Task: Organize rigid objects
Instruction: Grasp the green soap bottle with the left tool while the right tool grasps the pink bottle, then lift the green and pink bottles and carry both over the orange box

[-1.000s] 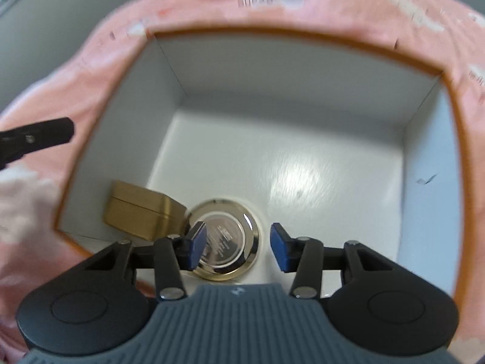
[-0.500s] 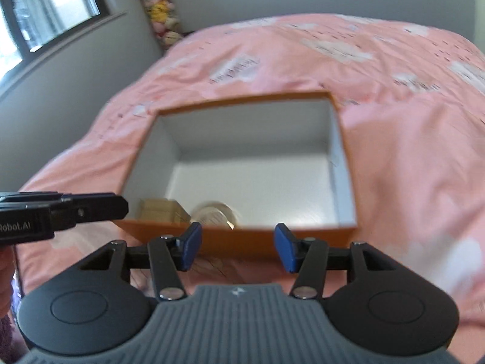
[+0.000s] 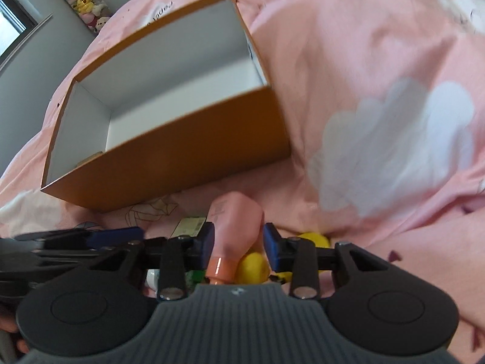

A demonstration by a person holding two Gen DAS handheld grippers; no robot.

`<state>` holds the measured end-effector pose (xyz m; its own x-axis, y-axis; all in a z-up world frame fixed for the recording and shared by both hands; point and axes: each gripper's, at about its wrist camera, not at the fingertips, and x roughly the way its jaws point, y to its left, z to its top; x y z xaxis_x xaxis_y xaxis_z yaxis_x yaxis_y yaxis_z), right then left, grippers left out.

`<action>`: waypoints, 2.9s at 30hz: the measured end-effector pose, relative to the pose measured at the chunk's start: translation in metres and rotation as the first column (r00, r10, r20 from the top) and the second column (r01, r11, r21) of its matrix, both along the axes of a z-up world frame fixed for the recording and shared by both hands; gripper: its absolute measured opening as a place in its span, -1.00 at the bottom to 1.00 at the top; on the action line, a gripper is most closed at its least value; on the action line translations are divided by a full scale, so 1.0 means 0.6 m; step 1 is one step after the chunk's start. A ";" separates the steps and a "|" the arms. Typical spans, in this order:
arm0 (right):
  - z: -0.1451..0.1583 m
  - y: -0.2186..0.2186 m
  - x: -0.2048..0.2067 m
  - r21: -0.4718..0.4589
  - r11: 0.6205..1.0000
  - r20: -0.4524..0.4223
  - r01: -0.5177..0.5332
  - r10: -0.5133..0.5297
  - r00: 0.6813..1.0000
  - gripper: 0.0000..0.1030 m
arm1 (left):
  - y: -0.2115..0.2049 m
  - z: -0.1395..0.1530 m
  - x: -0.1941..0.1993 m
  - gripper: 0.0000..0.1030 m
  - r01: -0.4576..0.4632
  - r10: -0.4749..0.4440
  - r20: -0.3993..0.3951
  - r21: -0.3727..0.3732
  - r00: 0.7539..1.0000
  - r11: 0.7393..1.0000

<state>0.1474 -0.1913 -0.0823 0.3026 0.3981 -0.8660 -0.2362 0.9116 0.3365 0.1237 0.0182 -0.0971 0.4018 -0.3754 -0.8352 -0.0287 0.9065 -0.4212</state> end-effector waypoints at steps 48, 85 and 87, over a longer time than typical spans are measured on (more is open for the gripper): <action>-0.054 0.021 0.026 0.065 0.996 -0.061 -0.055 0.059 0.996 -0.07 | 0.019 -0.019 -0.011 0.00 -0.049 0.049 -0.029 0.007 0.998 0.999; 0.189 0.084 0.121 -0.068 0.966 0.322 -0.250 0.258 0.911 -0.07 | 0.097 0.181 0.072 0.00 -0.347 0.338 0.340 -0.037 0.877 0.937; 0.174 0.095 0.141 -0.089 0.964 0.309 -0.252 0.267 0.913 -0.07 | 0.100 0.161 0.088 0.00 -0.361 0.354 0.312 -0.036 0.882 0.932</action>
